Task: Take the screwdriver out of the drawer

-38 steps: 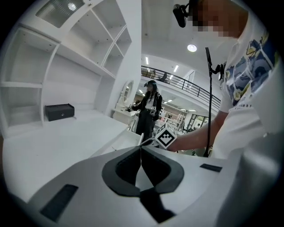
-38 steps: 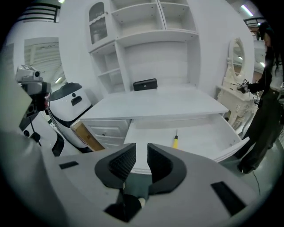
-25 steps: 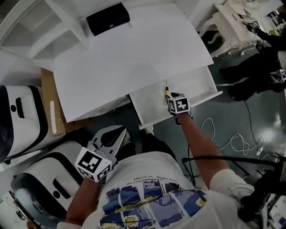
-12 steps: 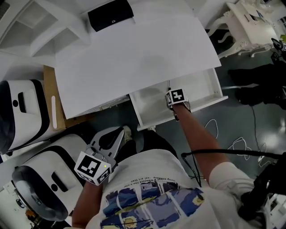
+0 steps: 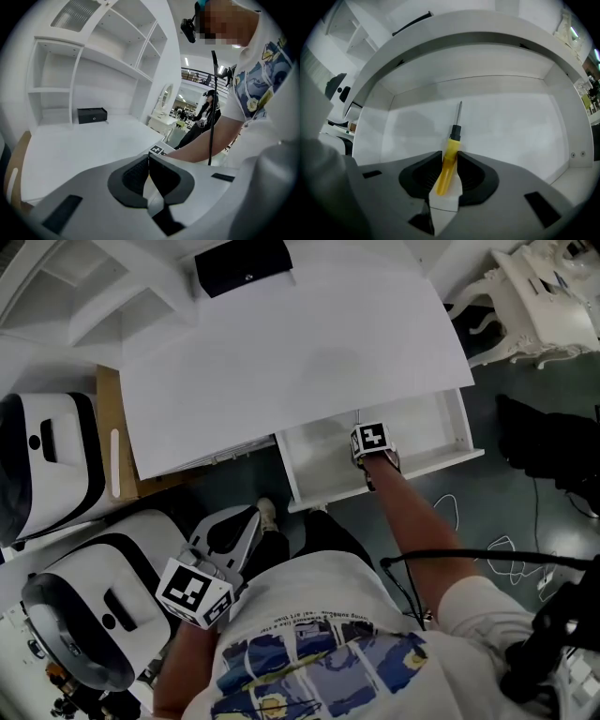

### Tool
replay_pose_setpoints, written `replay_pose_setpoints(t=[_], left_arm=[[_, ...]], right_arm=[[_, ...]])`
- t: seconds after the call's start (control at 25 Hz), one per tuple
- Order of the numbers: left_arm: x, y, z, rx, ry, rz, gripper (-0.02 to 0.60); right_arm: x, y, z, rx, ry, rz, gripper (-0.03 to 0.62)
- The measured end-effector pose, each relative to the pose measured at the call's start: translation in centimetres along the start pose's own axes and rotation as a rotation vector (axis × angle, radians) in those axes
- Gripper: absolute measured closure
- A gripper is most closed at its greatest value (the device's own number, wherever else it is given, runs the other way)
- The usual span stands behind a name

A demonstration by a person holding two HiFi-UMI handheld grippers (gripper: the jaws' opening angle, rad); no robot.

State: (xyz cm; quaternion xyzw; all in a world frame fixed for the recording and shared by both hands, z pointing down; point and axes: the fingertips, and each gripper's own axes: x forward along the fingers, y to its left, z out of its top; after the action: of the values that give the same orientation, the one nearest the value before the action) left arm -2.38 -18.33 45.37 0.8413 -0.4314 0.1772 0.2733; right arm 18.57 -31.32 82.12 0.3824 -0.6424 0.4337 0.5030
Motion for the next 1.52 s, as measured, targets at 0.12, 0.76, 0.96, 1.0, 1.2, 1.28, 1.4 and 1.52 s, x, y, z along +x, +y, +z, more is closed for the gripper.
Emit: replay_pose_setpoints(t=[0.12,0.76,0.96,1.0,1.2,1.28,1.4,1.52], left_arm=[[0.0,0.1,0.0,-0.008,0.001,0.012,0.568],[0.4,0.6,0.5,-0.014,-0.034,0.035,0.568],[0.2,0.4,0.7,0.003,-0.037,0.008,0.568],[0.2,0.3,0.8,0.010,-0.038,-0.002,0.568],[-0.2,0.1,1.3,0.052,-0.059,-0.049,0.568],[-0.8,0.0,1.2,0.059,-0.069,-0.058,0.568],[-1.8,-0.1,1.0,0.067,-0.083,-0.074,0.568],[-3.1,0.1,0.7,0.072,-0.100,-0.084,0.568]], right_arm=[[0.2,-0.2,0.0,0.001,0.005,-0.005,0.478],[-0.9,-1.7,1.6,0.154,-0.060,0.059,0.497],[-2.2,-2.9,1.8,0.330,-0.093,0.109,0.497],[-2.5,-3.2,1.7,0.354,-0.102,0.111,0.497],[-4.5,-4.1,1.5,0.440,-0.163,0.113,0.497],[-5.4,-4.0,1.3,0.457,-0.186,0.116,0.497],[-6.7,-3.8,1.2,0.479,-0.224,0.115,0.496],[-8.0,-3.3,0.9,0.508,-0.259,0.115,0.496]])
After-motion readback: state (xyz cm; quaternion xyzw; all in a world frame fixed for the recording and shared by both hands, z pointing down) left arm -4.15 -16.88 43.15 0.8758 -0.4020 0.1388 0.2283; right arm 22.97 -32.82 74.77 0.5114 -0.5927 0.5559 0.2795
